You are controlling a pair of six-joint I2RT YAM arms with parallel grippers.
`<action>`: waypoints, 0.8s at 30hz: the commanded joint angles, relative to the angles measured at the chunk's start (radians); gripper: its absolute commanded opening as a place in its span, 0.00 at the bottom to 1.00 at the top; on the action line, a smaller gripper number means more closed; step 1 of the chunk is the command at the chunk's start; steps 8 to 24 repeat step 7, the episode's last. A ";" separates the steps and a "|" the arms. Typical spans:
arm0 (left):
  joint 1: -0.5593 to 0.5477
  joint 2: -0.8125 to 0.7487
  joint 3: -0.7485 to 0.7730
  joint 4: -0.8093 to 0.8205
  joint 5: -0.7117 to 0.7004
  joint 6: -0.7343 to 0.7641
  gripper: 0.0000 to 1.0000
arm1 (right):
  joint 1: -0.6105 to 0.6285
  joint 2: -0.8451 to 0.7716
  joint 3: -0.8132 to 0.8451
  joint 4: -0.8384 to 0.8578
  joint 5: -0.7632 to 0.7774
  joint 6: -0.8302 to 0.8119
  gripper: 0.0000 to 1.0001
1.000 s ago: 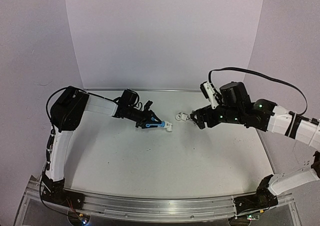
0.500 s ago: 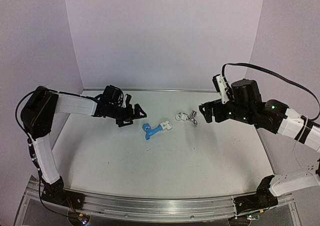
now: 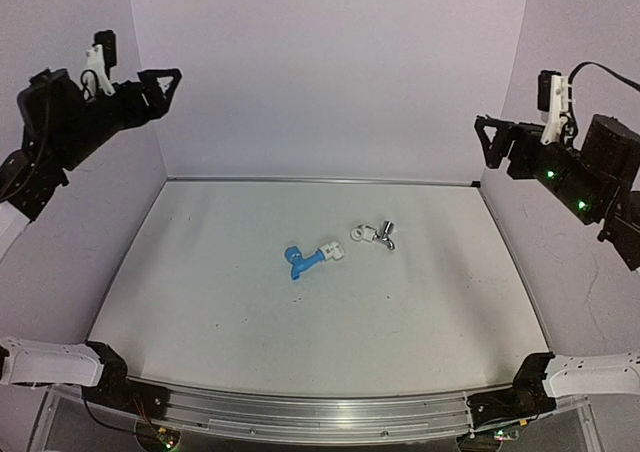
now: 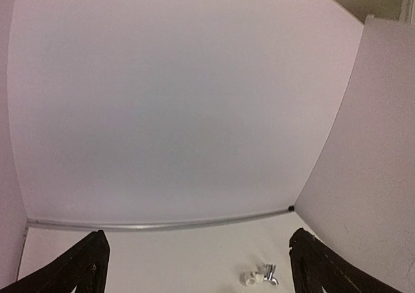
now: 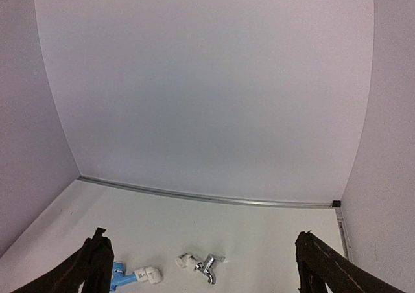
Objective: Install the water faucets
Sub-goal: Reset both arms
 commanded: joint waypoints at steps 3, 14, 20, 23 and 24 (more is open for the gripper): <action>-0.002 -0.097 0.040 -0.028 -0.073 0.102 1.00 | 0.007 -0.027 0.055 0.046 0.019 -0.003 0.98; -0.002 -0.131 0.030 -0.027 -0.101 0.104 1.00 | 0.006 -0.019 0.029 0.040 0.043 -0.015 0.98; -0.002 -0.131 0.030 -0.027 -0.101 0.104 1.00 | 0.006 -0.019 0.029 0.040 0.043 -0.015 0.98; -0.002 -0.131 0.030 -0.027 -0.101 0.104 1.00 | 0.006 -0.019 0.029 0.040 0.043 -0.015 0.98; -0.002 -0.131 0.030 -0.027 -0.101 0.104 1.00 | 0.006 -0.019 0.029 0.040 0.043 -0.015 0.98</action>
